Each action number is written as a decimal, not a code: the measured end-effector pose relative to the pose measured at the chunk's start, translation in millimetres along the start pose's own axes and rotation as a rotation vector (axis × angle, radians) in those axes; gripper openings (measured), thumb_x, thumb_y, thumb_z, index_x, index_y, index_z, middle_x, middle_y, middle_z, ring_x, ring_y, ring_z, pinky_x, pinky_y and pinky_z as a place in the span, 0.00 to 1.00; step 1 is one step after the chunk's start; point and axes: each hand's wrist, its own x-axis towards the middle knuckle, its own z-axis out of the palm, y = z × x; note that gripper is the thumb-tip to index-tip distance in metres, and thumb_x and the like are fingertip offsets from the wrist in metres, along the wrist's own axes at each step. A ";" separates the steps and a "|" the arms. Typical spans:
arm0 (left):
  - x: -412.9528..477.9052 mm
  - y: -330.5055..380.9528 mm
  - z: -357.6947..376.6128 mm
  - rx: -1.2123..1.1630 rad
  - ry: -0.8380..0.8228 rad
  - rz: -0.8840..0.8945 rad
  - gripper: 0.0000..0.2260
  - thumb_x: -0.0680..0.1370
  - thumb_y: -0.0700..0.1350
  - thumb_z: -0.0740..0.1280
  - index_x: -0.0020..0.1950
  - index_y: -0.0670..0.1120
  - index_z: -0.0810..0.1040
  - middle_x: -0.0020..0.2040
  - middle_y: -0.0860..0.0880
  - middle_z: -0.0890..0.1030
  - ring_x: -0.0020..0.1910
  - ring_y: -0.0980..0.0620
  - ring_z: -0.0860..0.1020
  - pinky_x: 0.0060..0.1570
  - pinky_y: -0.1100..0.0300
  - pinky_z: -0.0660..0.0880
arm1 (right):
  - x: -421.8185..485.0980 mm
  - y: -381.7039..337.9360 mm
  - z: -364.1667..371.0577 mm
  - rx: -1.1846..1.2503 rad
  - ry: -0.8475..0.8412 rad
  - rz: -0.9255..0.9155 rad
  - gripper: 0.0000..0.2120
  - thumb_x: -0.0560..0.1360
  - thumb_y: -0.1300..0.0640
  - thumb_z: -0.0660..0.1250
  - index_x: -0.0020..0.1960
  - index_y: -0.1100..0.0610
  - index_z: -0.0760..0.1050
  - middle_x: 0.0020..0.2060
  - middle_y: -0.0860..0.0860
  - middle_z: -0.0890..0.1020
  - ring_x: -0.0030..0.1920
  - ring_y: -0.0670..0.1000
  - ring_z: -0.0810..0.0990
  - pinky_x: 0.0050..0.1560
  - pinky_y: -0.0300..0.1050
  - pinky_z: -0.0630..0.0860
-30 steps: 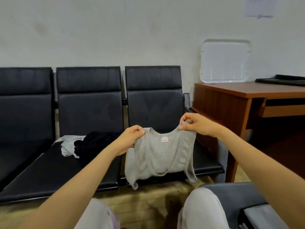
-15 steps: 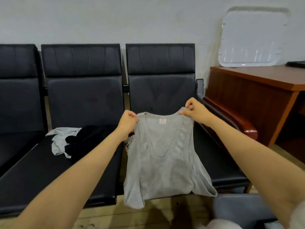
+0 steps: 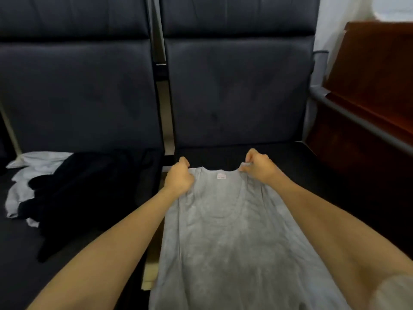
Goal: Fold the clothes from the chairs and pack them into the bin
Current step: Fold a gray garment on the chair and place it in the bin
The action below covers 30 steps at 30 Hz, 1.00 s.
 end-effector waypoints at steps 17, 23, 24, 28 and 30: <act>-236.8 -10.2 -47.2 0.086 -0.154 0.107 0.21 0.76 0.53 0.68 0.63 0.46 0.68 0.60 0.47 0.70 0.60 0.47 0.71 0.53 0.57 0.71 | -228.3 14.0 -22.6 -0.191 0.063 -0.275 0.16 0.79 0.54 0.63 0.66 0.54 0.70 0.65 0.51 0.71 0.68 0.53 0.67 0.65 0.43 0.63; -271.7 -18.5 -43.7 0.110 -0.142 0.042 0.25 0.77 0.52 0.66 0.70 0.46 0.63 0.66 0.46 0.69 0.60 0.45 0.72 0.55 0.49 0.74 | -255.3 4.7 3.9 -0.315 -0.236 -0.130 0.28 0.81 0.41 0.51 0.78 0.46 0.47 0.78 0.49 0.49 0.77 0.56 0.44 0.73 0.65 0.50; -273.5 -19.2 -43.6 0.096 -0.149 0.041 0.27 0.76 0.54 0.67 0.70 0.46 0.63 0.66 0.48 0.69 0.61 0.46 0.71 0.55 0.50 0.74 | -253.2 8.1 7.0 -0.352 -0.262 -0.088 0.29 0.81 0.39 0.49 0.78 0.44 0.45 0.78 0.49 0.47 0.77 0.57 0.43 0.72 0.66 0.48; -275.9 -17.5 -44.2 0.071 -0.174 0.056 0.34 0.68 0.62 0.73 0.64 0.46 0.64 0.60 0.51 0.66 0.58 0.50 0.71 0.53 0.54 0.73 | -246.2 29.8 5.2 -0.463 -0.292 -0.025 0.32 0.78 0.32 0.42 0.77 0.41 0.40 0.78 0.45 0.40 0.77 0.56 0.38 0.71 0.69 0.39; -277.4 -17.5 -41.8 0.126 -0.211 0.110 0.32 0.68 0.63 0.72 0.62 0.46 0.64 0.58 0.51 0.67 0.55 0.51 0.70 0.48 0.57 0.71 | -244.1 43.3 -1.6 -0.490 -0.276 -0.018 0.33 0.76 0.30 0.41 0.77 0.40 0.39 0.77 0.45 0.38 0.77 0.55 0.37 0.71 0.70 0.38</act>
